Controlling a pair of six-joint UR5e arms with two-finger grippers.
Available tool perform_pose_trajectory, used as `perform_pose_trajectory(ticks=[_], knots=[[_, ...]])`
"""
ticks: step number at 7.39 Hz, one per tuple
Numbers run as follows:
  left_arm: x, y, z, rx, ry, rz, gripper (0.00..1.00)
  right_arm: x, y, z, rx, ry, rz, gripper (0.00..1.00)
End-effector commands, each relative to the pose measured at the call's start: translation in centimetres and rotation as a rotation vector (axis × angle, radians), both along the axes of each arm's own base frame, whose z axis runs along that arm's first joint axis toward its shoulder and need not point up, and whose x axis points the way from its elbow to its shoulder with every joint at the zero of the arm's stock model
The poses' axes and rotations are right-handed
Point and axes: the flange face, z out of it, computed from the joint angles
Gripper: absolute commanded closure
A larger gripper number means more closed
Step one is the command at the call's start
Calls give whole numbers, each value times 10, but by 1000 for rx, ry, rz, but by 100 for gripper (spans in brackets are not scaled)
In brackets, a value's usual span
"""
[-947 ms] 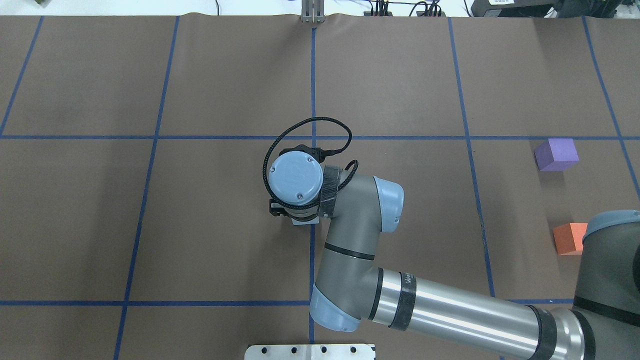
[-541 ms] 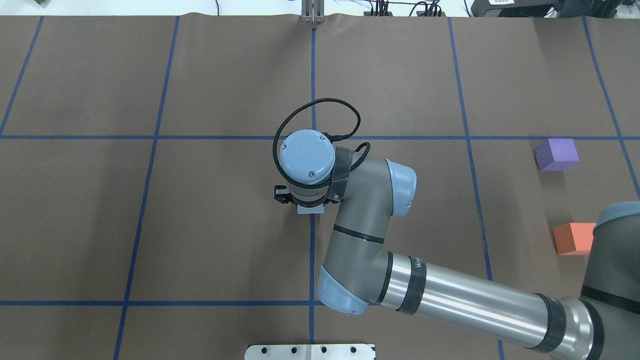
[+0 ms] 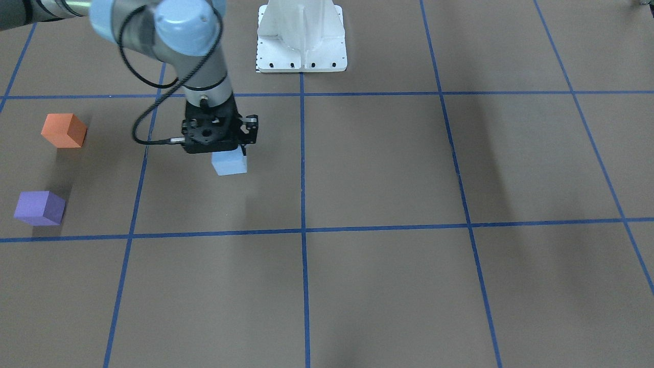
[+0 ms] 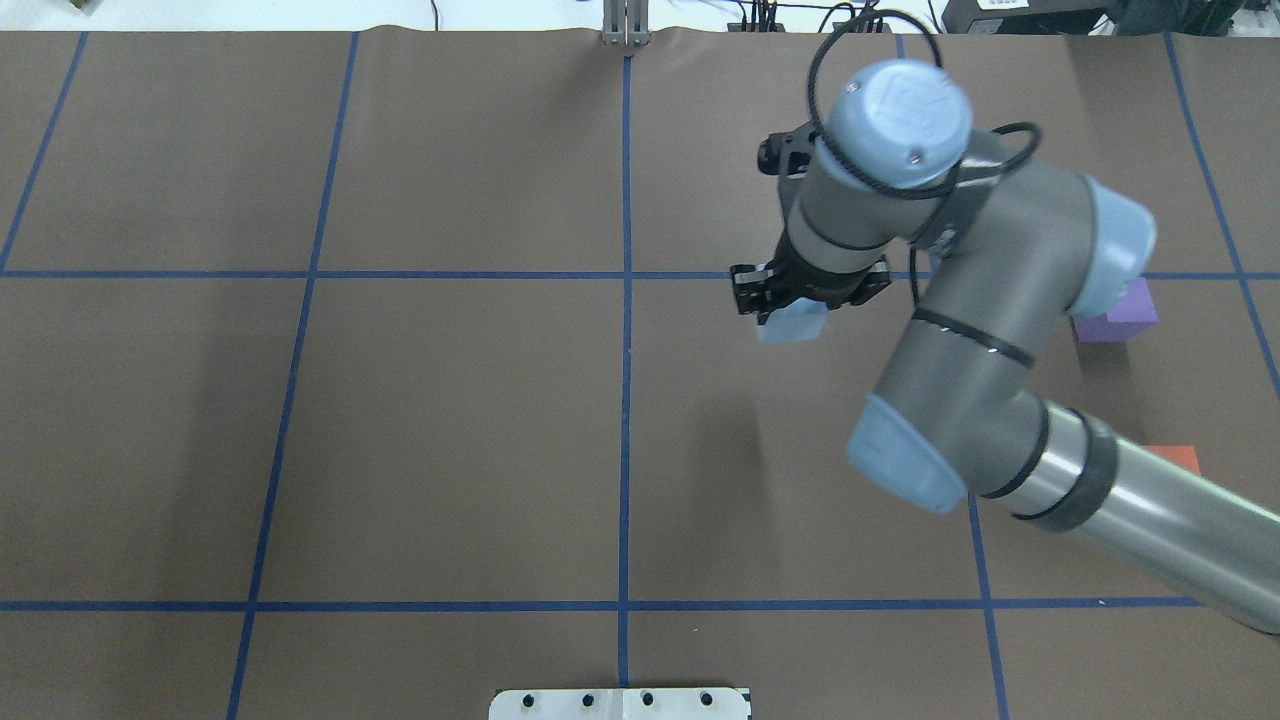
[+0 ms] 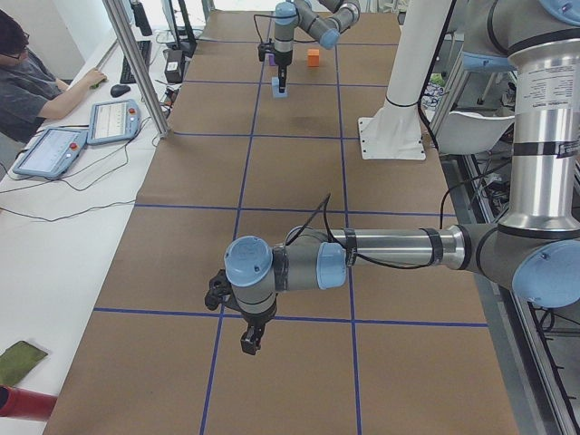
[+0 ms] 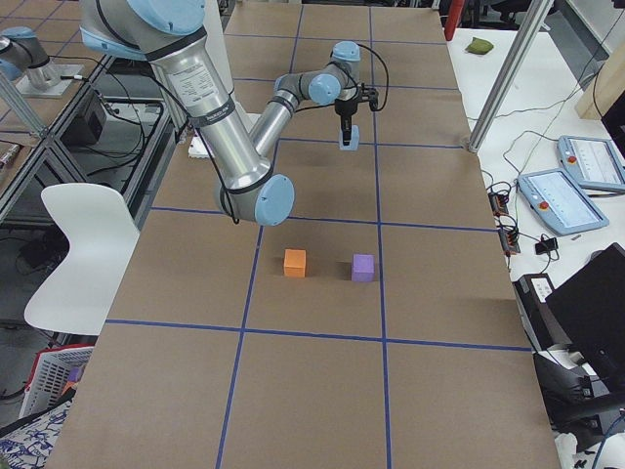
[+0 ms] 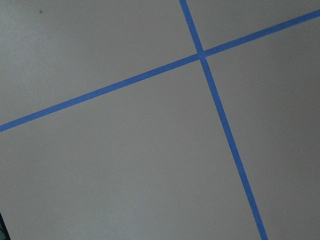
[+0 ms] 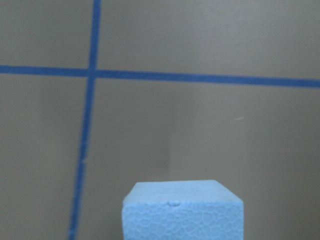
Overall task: Place blue block between orange and purple blocks
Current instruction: 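Carry the light blue cube with the right gripper toward the purple cube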
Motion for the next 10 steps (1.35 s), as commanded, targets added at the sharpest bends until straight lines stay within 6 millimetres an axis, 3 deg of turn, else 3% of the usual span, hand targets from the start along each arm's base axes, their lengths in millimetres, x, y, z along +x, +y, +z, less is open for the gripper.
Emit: perform_pose_trajectory(ticks=[1,2,3,4,5,7,8,10], knots=[[1,0,-7,-40,14,-64,0,136,-11,84,24,20,-85,89],[1,-1,-11,-32,14,-64,0,194,-15,136,-36,22,-75,89],[2,-1,-12,-31,14,-64,0,235,5,204,-44,32,-76,87],[2,-1,-13,-32,14,-66,0,255,27,249,-31,5,-36,86],[1,-1,-15,-30,13,-68,0,259,36,271,-67,-22,50,86],[1,-1,-16,-29,15,-70,0,251,34,336,-51,-117,157,85],[1,-1,-16,-28,15,-69,0,239,40,354,-49,-153,180,84],[1,-2,-16,-26,15,-70,0,195,60,362,-46,-90,201,84]])
